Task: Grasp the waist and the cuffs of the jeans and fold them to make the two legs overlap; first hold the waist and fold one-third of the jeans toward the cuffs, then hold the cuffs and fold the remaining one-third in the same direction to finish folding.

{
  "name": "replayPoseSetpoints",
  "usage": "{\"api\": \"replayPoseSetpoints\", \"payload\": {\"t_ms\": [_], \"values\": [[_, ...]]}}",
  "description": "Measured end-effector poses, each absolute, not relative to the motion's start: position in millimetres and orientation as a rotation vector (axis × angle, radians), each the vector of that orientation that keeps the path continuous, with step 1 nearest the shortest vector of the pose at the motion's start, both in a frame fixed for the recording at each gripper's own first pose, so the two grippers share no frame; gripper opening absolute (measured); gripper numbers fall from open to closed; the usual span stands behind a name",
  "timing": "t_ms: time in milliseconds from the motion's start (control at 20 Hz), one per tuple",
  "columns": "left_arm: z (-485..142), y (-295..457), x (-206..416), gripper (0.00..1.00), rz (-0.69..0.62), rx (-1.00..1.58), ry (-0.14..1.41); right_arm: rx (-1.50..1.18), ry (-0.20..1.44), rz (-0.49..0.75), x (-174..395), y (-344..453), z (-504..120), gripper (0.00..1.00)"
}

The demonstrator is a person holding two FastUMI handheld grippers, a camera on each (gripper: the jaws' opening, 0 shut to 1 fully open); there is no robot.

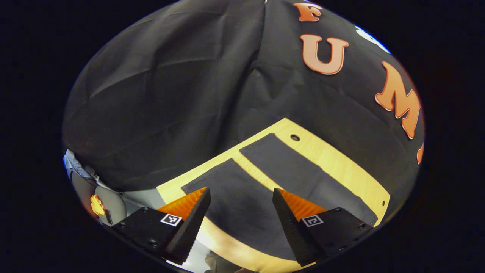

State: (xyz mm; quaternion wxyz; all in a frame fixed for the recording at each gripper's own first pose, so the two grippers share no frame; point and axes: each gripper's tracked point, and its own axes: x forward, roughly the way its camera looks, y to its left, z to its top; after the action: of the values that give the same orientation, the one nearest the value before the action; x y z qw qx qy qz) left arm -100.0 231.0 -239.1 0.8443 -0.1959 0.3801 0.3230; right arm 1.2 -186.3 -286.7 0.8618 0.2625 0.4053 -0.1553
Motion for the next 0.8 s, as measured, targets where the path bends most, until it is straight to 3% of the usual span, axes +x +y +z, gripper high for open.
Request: {"api": "replayPoseSetpoints", "payload": {"t_ms": [450,550,800], "values": [[-324,263,-126,0.99,0.703,-0.674,1.079,0.732,1.006,-0.450,-12,-179,-337,0.96],[-344,276,-128,0.99,0.735,-0.740,1.138,0.754,1.035,-0.480,-14,-176,-347,1.00],[-389,302,-140,0.99,0.838,-0.868,1.299,0.818,1.066,-0.551,-13,-173,-363,0.97]]}}
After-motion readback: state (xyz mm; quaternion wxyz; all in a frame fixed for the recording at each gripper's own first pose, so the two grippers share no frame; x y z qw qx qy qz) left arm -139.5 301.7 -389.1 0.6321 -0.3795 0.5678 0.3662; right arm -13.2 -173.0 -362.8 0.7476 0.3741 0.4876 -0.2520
